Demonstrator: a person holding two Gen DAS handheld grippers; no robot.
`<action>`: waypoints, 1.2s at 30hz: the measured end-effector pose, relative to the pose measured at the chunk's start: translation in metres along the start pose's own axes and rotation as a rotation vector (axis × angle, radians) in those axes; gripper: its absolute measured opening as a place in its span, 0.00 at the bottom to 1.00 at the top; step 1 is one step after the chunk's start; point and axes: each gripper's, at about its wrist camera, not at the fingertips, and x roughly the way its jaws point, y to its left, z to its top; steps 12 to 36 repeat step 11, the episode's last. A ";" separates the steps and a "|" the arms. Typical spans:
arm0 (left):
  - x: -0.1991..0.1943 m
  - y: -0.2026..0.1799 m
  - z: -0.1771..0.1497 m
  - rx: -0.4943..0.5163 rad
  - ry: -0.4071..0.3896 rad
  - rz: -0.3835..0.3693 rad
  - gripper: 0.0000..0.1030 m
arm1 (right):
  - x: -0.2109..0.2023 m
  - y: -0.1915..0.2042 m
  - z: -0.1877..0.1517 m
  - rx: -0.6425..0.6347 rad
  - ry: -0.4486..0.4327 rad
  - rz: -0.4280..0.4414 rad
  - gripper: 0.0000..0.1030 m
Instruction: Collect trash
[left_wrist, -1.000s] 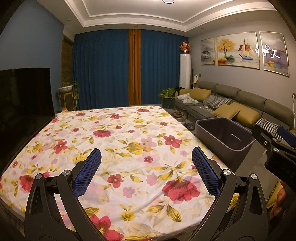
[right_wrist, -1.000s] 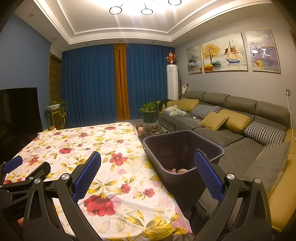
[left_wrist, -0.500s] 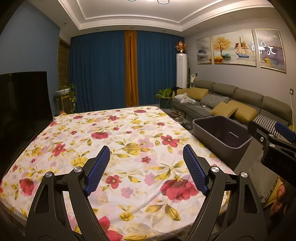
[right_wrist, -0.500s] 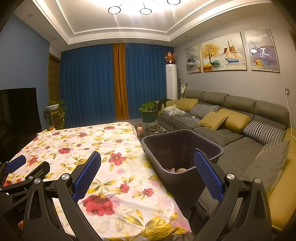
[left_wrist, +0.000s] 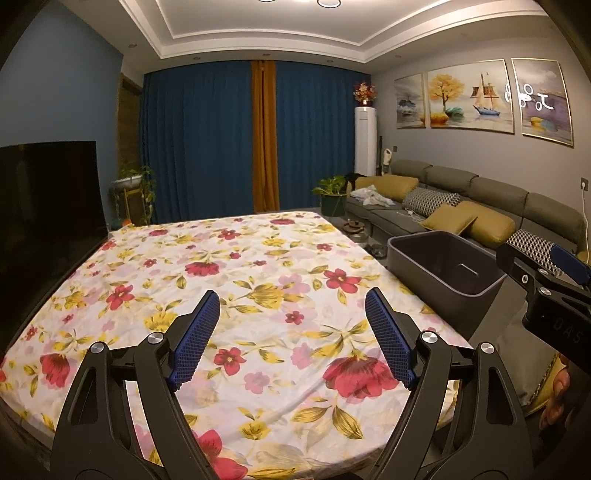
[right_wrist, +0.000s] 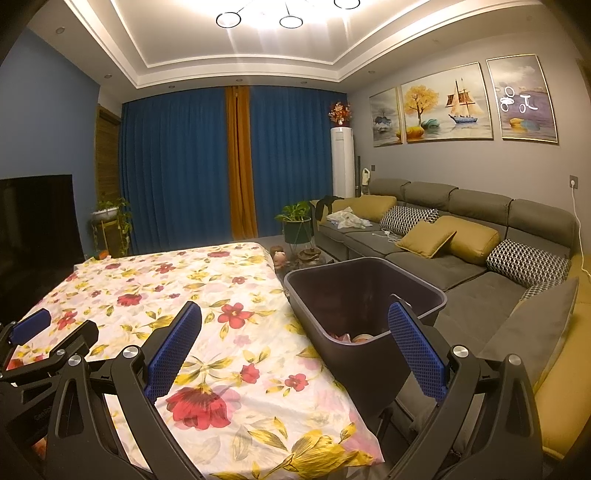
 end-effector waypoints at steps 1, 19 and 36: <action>0.000 0.000 0.000 0.000 -0.001 0.003 0.77 | 0.000 0.000 0.000 0.000 0.000 -0.001 0.94; 0.002 0.007 0.002 -0.038 0.016 0.003 0.85 | 0.000 0.000 0.000 0.004 0.003 -0.001 0.94; 0.002 0.007 0.002 -0.038 0.016 0.003 0.85 | 0.000 0.000 0.000 0.004 0.003 -0.001 0.94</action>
